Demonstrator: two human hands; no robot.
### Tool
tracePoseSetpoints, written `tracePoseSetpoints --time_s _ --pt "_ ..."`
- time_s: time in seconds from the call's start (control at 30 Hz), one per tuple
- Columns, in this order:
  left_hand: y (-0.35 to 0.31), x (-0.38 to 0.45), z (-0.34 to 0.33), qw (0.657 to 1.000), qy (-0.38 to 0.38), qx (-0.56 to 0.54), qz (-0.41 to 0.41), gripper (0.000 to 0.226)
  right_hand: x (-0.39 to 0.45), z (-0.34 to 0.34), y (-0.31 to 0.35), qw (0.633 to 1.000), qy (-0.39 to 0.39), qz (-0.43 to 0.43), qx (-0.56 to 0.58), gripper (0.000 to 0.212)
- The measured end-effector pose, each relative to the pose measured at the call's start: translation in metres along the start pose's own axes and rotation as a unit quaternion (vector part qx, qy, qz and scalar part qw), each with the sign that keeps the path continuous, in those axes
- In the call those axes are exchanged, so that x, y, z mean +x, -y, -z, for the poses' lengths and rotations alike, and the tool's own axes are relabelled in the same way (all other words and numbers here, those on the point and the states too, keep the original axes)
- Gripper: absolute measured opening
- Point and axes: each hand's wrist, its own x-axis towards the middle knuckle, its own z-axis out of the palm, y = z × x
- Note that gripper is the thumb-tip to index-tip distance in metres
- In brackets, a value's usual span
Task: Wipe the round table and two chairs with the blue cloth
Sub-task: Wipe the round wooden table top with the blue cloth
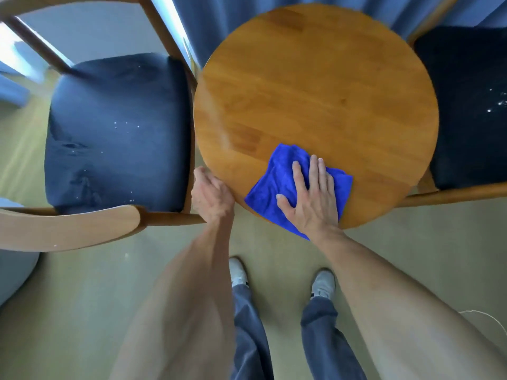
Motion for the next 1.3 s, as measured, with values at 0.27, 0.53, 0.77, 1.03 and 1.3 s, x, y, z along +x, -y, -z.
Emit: tracePoseSetpoints --time_s 0.27,0.53,0.77,1.03,1.3 --pt "0.038 0.047 0.009 0.999 0.029 0.003 0.025 0.039 0.038 -0.009 0.092 1.000 -0.006 -0.025 -0.001 0.077" --pt "0.033 0.062 -0.010 0.997 0.058 -0.012 0.054 0.040 0.073 -0.009 0.123 0.999 -0.024 -0.034 -0.008 0.079" --pt "-0.004 0.123 -0.009 0.999 0.018 -0.030 0.040 0.035 0.145 -0.004 0.168 0.997 -0.029 -0.068 0.025 0.080" --pt "-0.072 0.151 -0.001 0.986 0.017 -0.039 -0.162 0.043 0.219 0.009 0.187 0.985 -0.057 -0.124 0.102 0.072" --pt "-0.137 0.160 -0.029 0.958 0.170 0.163 -0.162 0.080 0.329 0.048 0.152 0.848 -0.183 -0.320 0.382 0.040"
